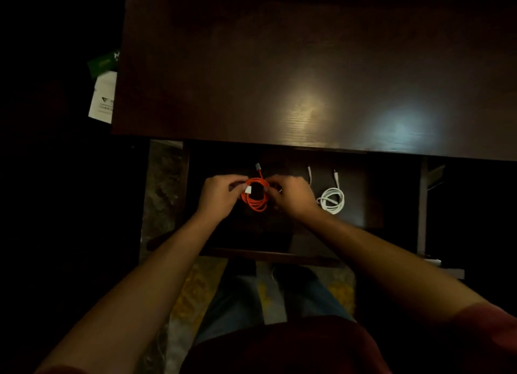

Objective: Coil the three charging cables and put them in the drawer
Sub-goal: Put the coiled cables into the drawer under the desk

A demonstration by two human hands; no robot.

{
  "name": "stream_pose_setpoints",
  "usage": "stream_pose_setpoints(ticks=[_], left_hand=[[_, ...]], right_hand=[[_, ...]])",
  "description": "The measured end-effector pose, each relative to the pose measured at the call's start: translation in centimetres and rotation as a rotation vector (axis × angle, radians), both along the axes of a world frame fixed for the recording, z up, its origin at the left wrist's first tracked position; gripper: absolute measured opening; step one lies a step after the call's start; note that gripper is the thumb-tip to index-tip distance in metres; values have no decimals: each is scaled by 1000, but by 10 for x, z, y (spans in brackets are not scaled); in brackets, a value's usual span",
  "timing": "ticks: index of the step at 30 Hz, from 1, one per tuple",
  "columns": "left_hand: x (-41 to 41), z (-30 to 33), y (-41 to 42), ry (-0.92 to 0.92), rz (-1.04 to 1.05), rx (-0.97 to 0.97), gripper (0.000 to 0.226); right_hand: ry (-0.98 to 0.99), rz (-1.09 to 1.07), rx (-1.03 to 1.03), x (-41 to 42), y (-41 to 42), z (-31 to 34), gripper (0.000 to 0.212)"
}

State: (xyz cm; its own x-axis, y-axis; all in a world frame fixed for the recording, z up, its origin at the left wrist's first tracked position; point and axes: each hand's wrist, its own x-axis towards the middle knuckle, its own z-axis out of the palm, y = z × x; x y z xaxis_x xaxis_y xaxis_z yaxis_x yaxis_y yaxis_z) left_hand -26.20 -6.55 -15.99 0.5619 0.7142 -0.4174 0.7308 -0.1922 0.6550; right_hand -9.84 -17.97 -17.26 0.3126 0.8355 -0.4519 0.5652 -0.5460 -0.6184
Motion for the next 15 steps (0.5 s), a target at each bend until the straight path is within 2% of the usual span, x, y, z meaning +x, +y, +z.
stream_pose_setpoints(ticks=[7, 15], left_hand=[[3, -48, 30, 115, -64, -71, 25], [0, -75, 39, 170, -73, -175, 27]], right_hand=[[-130, 34, -171, -15, 31, -36, 32], [-150, 35, -362, -23, 46, -55, 36]])
